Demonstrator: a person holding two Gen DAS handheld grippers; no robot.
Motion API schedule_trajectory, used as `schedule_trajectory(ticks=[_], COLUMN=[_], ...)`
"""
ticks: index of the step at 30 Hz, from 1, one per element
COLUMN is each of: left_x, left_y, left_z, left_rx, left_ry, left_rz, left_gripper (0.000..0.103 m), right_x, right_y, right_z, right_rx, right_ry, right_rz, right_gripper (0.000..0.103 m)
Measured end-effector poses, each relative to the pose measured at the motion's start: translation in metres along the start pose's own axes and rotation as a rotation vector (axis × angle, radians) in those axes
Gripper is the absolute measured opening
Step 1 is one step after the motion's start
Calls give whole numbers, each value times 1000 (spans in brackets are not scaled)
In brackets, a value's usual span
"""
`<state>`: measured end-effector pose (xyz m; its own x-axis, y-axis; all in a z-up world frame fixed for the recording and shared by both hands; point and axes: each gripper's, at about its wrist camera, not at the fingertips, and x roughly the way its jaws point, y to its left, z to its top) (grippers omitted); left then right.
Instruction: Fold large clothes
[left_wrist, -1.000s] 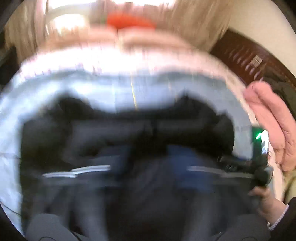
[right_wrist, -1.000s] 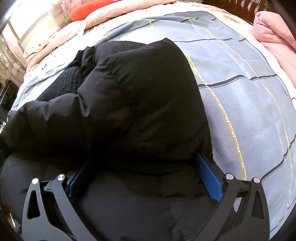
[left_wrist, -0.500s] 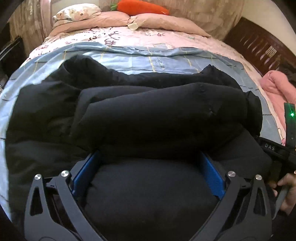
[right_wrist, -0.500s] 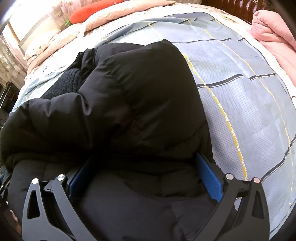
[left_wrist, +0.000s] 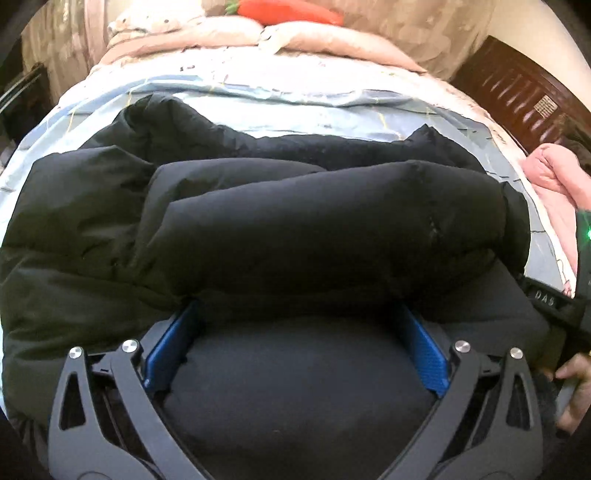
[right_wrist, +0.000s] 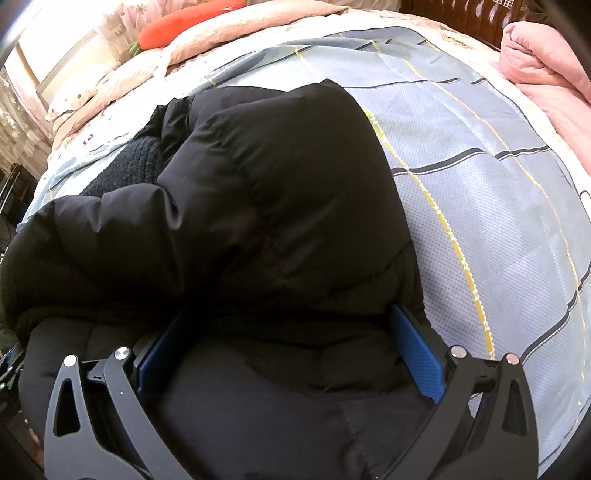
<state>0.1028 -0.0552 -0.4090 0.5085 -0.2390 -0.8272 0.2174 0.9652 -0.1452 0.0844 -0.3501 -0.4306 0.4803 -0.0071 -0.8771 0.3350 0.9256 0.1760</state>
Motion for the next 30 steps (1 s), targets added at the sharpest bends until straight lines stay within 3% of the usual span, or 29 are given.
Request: schedule_trajectory(ticks=[5, 9, 14, 19, 21, 25, 27, 30], left_x=[0, 0, -1, -8, -29, -88, -105, -125], left_y=[-6, 1, -1, -4, -4, 1, 3, 11], left_z=[-6, -10, -8, -2, 3, -1, -12, -42], left_rx=[-9, -20, -21, 11, 41, 111, 166, 212], left_ry=[-26, -44, -12, 43, 107, 101, 135, 173], left_rz=[33, -1, 18, 21, 42, -16, -52, -104], left_gripper=[101, 101, 101, 101, 101, 101, 101, 101], right_x=[-1, -24, -96, -142, -156, -185, -189, -172], right_y=[1, 3, -21, -46, -47, -35, -23, 3], right_z=[-1, 6, -17, -83, -117, -202, -237, -283], right_rx=[-3, -36, 62, 283, 387, 642, 751, 846], right_ry=[17, 124, 54, 33, 28, 22, 23, 75], right_rz=[-7, -25, 8, -50, -80, -175, -164, -59], right_gripper=[102, 102, 102, 102, 102, 102, 102, 102])
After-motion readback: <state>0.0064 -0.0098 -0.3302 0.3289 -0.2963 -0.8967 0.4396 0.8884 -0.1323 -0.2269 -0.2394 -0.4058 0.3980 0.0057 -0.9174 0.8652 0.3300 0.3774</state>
